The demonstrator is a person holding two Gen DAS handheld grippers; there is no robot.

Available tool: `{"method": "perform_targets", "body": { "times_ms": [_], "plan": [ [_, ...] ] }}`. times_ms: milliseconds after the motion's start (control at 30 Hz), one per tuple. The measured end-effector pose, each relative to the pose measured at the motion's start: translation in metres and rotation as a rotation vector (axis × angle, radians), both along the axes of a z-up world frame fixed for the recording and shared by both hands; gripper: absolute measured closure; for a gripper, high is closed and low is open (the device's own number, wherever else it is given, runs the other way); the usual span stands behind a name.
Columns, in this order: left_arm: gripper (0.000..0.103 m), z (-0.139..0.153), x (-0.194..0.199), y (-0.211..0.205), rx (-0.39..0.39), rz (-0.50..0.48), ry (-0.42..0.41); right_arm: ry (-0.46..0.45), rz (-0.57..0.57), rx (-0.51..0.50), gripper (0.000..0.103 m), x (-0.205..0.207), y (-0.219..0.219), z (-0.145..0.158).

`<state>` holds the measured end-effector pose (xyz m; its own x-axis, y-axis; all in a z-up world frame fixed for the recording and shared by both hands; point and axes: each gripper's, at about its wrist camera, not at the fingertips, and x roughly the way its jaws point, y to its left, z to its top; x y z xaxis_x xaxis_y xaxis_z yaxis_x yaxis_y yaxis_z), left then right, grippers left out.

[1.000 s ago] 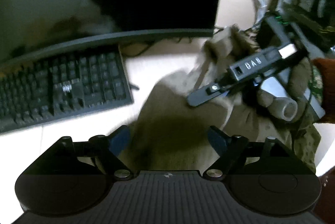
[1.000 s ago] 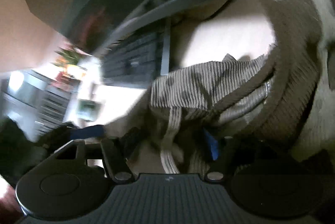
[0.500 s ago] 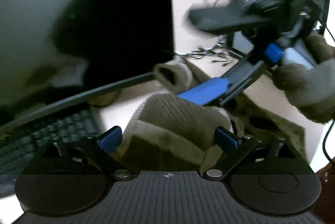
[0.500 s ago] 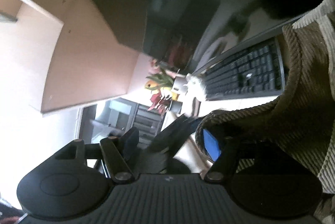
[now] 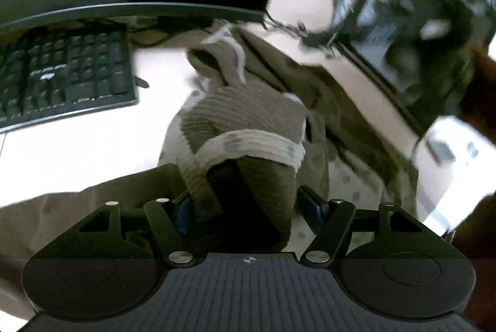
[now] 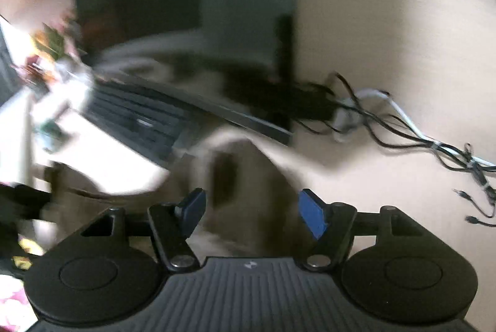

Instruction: Fold clothes

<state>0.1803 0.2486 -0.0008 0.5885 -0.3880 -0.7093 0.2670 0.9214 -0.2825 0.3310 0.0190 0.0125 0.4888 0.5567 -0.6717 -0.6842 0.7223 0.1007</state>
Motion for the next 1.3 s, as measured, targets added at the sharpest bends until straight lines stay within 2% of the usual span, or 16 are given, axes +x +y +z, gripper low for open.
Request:
{"method": "perform_targets", "body": {
  "times_ms": [67, 100, 133, 200, 267, 433, 600, 667, 800, 967, 1000, 1033, 1100, 1167, 1233, 1300],
  "plan": [
    [0.030, -0.002, -0.002, 0.002, -0.018, 0.027, 0.003, 0.014, -0.012, -0.040, 0.037, 0.010, 0.013, -0.028],
    [0.032, -0.002, -0.001, 0.000, -0.017, 0.032, 0.002, 0.024, -0.017, -0.056, 0.053, 0.013, 0.019, -0.040],
    [0.032, -0.003, -0.001, -0.001, -0.015, 0.033, 0.004, 0.028, -0.019, -0.061, 0.076, 0.013, 0.021, -0.043],
    [0.032, -0.002, -0.002, -0.004, -0.011, 0.027, 0.004, 0.031, -0.022, -0.066, 0.092, 0.010, 0.023, -0.045],
    [0.031, 0.001, -0.005, -0.004, -0.023, 0.008, -0.002, 0.040, -0.045, -0.076, 0.094, 0.005, 0.012, -0.045],
    [0.019, 0.002, -0.017, -0.002, -0.103, -0.065, -0.009, 0.090, -0.190, -0.118, 0.096, -0.019, -0.061, -0.044],
    [0.008, 0.024, -0.029, 0.018, -0.125, -0.103, -0.079, 0.140, -0.334, -0.160, 0.100, -0.043, -0.135, -0.042],
    [0.008, 0.033, -0.025, 0.023, -0.055, -0.081, -0.118, 0.118, -0.312, -0.155, 0.100, -0.048, -0.133, -0.035],
    [0.013, 0.039, -0.012, 0.009, 0.134, -0.142, -0.178, 0.062, -0.247, -0.138, 0.100, -0.056, -0.120, -0.021],
    [0.016, 0.016, 0.014, -0.016, 0.214, -0.279, -0.154, -0.008, -0.164, -0.116, 0.091, -0.067, -0.104, -0.002],
    [0.025, 0.009, 0.019, -0.018, 0.198, -0.279, -0.135, -0.022, -0.148, -0.112, 0.087, -0.069, -0.101, 0.002],
    [0.051, 0.006, 0.020, -0.018, 0.166, -0.271, -0.119, -0.036, -0.132, -0.108, 0.084, -0.071, -0.098, 0.005],
    [0.076, 0.002, 0.023, -0.019, 0.103, -0.253, -0.087, -0.063, -0.099, -0.099, 0.081, -0.075, -0.092, 0.013],
    [0.082, 0.014, 0.015, -0.010, 0.046, -0.225, -0.129, -0.104, -0.045, -0.107, 0.077, -0.082, -0.083, 0.018],
    [0.085, 0.041, 0.004, 0.010, -0.008, -0.150, -0.205, -0.164, 0.041, -0.141, 0.057, -0.091, -0.071, 0.019],
    [0.085, 0.065, -0.008, 0.032, -0.043, -0.079, -0.273, -0.224, 0.128, -0.175, 0.047, -0.101, -0.059, 0.020]
  ]
}}
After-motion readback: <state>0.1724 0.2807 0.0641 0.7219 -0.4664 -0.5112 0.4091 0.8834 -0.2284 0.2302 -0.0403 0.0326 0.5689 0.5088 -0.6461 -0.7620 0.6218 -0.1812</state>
